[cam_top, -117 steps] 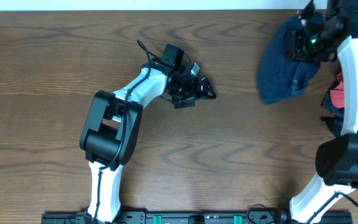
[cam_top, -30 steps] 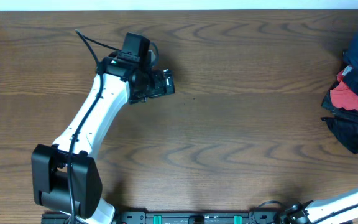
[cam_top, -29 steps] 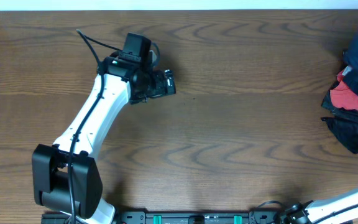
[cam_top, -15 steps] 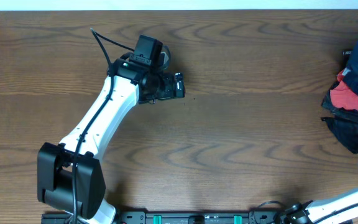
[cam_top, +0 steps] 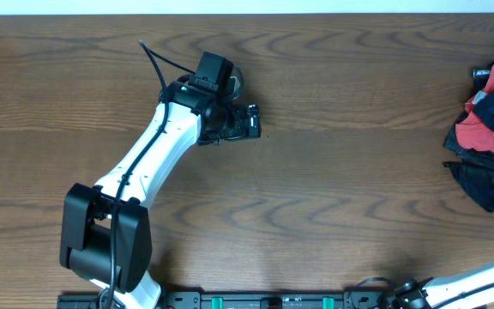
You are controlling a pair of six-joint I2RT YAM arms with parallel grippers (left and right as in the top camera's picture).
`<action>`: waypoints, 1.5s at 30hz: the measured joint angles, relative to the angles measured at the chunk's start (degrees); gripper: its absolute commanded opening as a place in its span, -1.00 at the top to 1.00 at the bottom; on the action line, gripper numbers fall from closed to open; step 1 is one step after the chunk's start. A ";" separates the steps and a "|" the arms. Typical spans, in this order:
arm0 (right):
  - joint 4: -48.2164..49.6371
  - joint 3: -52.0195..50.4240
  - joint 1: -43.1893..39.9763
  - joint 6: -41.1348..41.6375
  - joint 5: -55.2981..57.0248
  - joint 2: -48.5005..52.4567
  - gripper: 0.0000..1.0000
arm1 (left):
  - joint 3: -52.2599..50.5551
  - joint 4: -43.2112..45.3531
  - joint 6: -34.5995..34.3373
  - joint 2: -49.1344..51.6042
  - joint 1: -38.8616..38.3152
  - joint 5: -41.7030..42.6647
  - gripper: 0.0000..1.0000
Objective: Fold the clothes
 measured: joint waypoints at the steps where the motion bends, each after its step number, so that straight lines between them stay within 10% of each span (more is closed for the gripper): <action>1: -0.07 0.00 -0.09 0.15 0.98 0.09 0.98 | 0.00 0.00 0.00 0.00 0.00 0.00 -0.96; 19: -3.67 0.02 -0.13 5.35 12.37 19.08 0.97 | 0.00 0.48 0.00 0.02 0.00 0.22 -0.96; 20: -3.93 0.02 -0.13 5.42 12.44 19.58 0.78 | 0.00 0.48 0.00 0.02 0.00 0.22 -0.96; 22: -4.52 0.02 -0.13 5.95 12.41 20.13 -0.99 | 0.00 0.46 0.00 0.02 0.00 0.24 -0.96; 45: -2.51 -0.02 5.73 8.52 27.67 7.93 -0.98 | 0.00 3.15 0.20 0.02 0.00 2.01 -0.96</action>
